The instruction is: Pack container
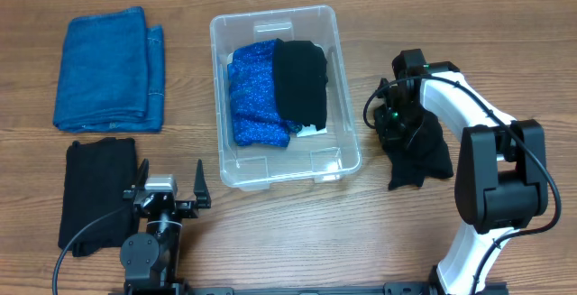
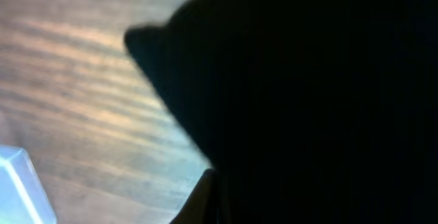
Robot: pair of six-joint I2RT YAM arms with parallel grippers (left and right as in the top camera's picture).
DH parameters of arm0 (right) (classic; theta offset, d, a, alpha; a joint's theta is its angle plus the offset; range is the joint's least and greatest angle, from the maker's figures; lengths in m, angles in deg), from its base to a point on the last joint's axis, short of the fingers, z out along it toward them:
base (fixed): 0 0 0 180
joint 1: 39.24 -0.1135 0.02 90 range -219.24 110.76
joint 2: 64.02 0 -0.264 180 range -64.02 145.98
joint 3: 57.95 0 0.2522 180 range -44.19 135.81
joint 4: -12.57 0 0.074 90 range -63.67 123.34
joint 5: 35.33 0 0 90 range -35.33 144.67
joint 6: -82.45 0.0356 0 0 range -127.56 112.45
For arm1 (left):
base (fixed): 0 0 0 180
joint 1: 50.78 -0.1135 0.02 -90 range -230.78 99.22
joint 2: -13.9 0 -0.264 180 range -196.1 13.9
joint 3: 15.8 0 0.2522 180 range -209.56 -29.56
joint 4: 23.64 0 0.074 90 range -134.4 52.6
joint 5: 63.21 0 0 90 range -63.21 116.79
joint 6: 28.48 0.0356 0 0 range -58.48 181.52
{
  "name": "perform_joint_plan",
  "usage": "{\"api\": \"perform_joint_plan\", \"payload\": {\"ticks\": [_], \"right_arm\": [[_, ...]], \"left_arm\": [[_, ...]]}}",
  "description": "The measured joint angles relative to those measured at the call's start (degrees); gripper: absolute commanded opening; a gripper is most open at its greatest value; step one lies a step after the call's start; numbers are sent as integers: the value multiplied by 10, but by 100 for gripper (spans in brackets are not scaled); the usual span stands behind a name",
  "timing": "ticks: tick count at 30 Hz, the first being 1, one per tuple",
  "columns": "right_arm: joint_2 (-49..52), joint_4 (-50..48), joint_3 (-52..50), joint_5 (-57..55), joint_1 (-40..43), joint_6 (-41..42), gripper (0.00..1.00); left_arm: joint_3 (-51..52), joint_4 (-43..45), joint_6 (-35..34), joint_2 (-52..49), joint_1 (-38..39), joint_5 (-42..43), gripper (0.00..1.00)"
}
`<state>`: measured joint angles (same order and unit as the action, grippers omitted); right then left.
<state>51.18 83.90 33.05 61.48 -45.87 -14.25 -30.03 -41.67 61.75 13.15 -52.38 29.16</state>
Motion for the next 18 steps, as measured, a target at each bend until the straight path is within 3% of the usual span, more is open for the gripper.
{"api": "perform_joint_plan", "payload": {"ticks": [18], "right_arm": [[2, -70, 0, -68, 18, 20, 9]], "left_arm": [[0, 0, 0, 0, 0, 0, 100]]}}
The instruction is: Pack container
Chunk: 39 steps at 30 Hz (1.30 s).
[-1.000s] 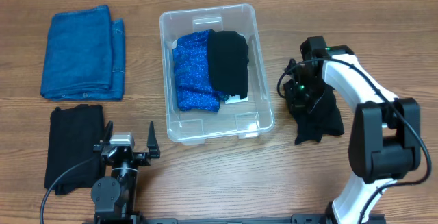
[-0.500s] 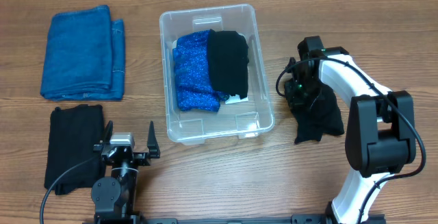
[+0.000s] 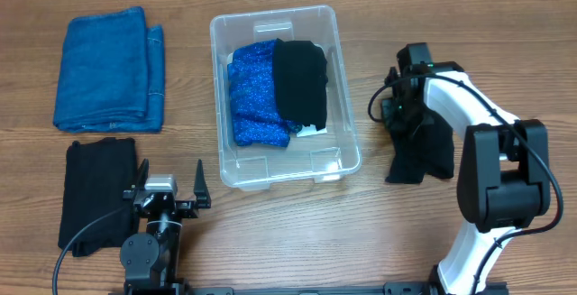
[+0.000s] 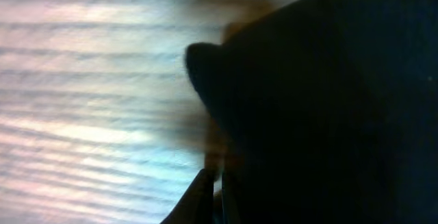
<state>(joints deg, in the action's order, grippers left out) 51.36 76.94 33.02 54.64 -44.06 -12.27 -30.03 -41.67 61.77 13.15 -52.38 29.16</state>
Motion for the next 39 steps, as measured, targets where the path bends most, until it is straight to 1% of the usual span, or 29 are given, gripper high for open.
{"api": "perform_joint_plan", "payload": {"ticks": [5, 11, 13, 15, 20, 25, 26, 27, 28, 29, 33, 36, 39], "right_arm": [[0, -39, 0, -6, 44, 19, 9], [0, -104, 0, -17, 127, 67, 9], [0, -116, 0, -20, 140, 81, 9], [0, -125, 0, -21, 147, 98, 14], [0, -101, 10, -21, 157, 138, 18], [-3, -43, 56, -20, 160, 172, 22], [-8, -27, 68, -21, 160, 185, 25], [-14, -17, 75, -21, 160, 197, 33], [-19, -10, 81, -21, 160, 203, 57], [-47, 11, 100, -21, 162, 231, 100], [-120, 60, 122, -20, 169, 270, 100], [-188, 128, 133, -21, 183, 289, 100], [-223, 192, 134, -25, 205, 320, 100]], "left_arm": [[0, 0, 0, 0, 0, 0, 100], [0, 0, 0, 0, 0, 0, 100], [0, 0, 0, 0, 0, 0, 100], [0, 0, 0, 0, 0, 0, 100], [0, 0, 0, 0, 0, 0, 100], [0, 0, 0, 0, 0, 0, 100], [0, 0, 0, 0, 0, 0, 100], [0, 0, 0, 0, 0, 0, 100], [0, 0, 0, 0, 0, 0, 100], [0, 0, 0, 0, 0, 0, 100], [0, 0, 0, 0, 0, 0, 100], [0, 0, 0, 0, 0, 0, 100], [0, 0, 0, 0, 0, 0, 100]]}}
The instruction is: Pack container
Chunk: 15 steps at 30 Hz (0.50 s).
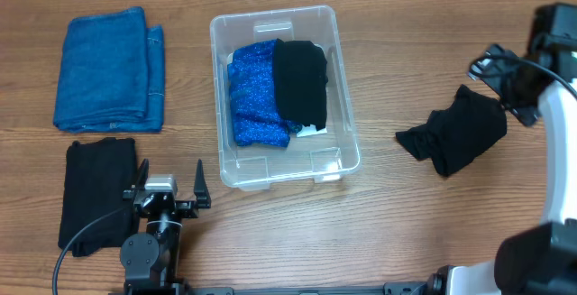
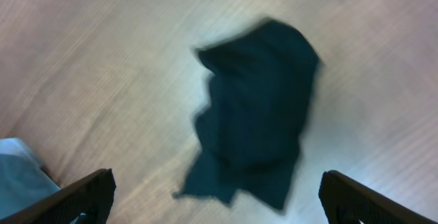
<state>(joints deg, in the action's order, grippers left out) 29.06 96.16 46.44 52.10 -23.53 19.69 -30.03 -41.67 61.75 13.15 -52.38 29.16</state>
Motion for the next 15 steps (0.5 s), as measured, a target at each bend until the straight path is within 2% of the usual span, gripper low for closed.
{"api": "perform_joint_plan", "payload": {"ticks": [2, 5, 15], "right_arm": [[-11, 18, -16, -4, 24, 26, 100], [-18, -10, -71, -2, 62, 54, 100], [-26, -185, -275, 145, 158, 80, 100]], "left_arm": [[0, 0, 0, 0, 0, 0, 100], [0, 0, 0, 0, 0, 0, 100], [0, 0, 0, 0, 0, 0, 100]]}}
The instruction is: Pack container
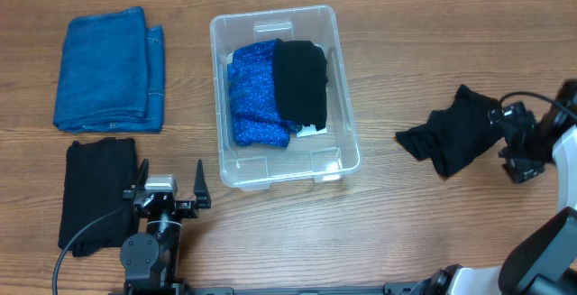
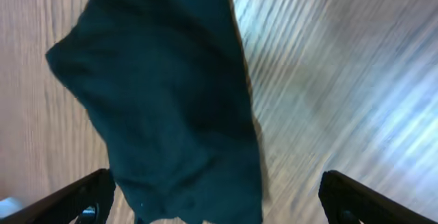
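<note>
A clear plastic container (image 1: 347,155) stands mid-table with a blue patterned cloth (image 1: 252,96) and a folded black cloth (image 1: 300,83) inside. A crumpled black cloth (image 1: 455,137) lies on the wood to its right. My right gripper (image 1: 509,143) hangs just right of that cloth, open. In the right wrist view the cloth (image 2: 164,101) fills the left half, and the gripper (image 2: 219,207) has its fingers (image 2: 359,196) spread wide with nothing held. My left gripper (image 1: 168,187) rests open at the front left.
A folded blue towel (image 1: 108,69) lies at the back left. A folded black cloth (image 1: 95,191) lies at the front left, beside the left gripper. Bare wood separates the container from the crumpled cloth.
My right gripper was behind and right of the crumpled cloth; now it sits nearer the front, level with the cloth's right edge, still open. The cloth and left arm have not moved.
My right gripper was shut on the black cloth close to the container's right wall, and still was 1.8 s ago. By 0.5 s ago the cloth lay crumpled farther right, let go, with the gripper open. Now the gripper is beside it.
</note>
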Robot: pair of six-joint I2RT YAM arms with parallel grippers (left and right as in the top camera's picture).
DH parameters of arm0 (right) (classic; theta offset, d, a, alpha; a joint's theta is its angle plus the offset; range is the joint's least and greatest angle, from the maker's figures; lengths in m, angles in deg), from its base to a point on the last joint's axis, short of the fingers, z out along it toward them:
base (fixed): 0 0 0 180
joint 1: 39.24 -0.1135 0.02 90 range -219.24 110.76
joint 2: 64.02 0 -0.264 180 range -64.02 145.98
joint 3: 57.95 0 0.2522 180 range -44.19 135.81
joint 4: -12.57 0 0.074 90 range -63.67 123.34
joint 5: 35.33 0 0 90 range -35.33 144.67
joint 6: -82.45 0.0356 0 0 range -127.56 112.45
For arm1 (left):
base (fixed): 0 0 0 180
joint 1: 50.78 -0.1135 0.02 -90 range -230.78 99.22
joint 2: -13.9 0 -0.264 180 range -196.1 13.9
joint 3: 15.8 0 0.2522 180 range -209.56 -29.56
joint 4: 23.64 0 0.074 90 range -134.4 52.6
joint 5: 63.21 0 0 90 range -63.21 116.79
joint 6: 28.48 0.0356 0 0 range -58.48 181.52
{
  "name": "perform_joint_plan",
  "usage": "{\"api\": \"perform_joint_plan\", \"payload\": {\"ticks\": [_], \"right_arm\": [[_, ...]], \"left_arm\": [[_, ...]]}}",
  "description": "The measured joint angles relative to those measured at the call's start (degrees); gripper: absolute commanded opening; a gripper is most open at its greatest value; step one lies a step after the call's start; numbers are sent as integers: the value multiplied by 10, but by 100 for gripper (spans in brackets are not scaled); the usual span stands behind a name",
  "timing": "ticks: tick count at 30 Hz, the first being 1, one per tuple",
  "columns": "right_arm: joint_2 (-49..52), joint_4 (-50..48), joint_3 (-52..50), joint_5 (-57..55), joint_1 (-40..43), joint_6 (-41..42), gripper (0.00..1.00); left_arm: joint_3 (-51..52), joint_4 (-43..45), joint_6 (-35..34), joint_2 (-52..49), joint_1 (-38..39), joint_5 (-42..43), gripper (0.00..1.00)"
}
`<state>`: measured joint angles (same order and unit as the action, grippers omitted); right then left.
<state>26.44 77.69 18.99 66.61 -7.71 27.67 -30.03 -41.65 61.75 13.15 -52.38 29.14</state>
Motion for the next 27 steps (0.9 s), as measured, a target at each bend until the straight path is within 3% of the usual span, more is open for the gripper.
{"api": "perform_joint_plan", "payload": {"ticks": [14, 27], "right_arm": [[-9, -176, -132, 115, 7, -15, 100], [-9, -244, -192, 139, 19, -7, 100]], "left_arm": [[0, 0, 0, 0, 0, 0, 100], [0, 0, 0, 0, 0, 0, 100]]}}
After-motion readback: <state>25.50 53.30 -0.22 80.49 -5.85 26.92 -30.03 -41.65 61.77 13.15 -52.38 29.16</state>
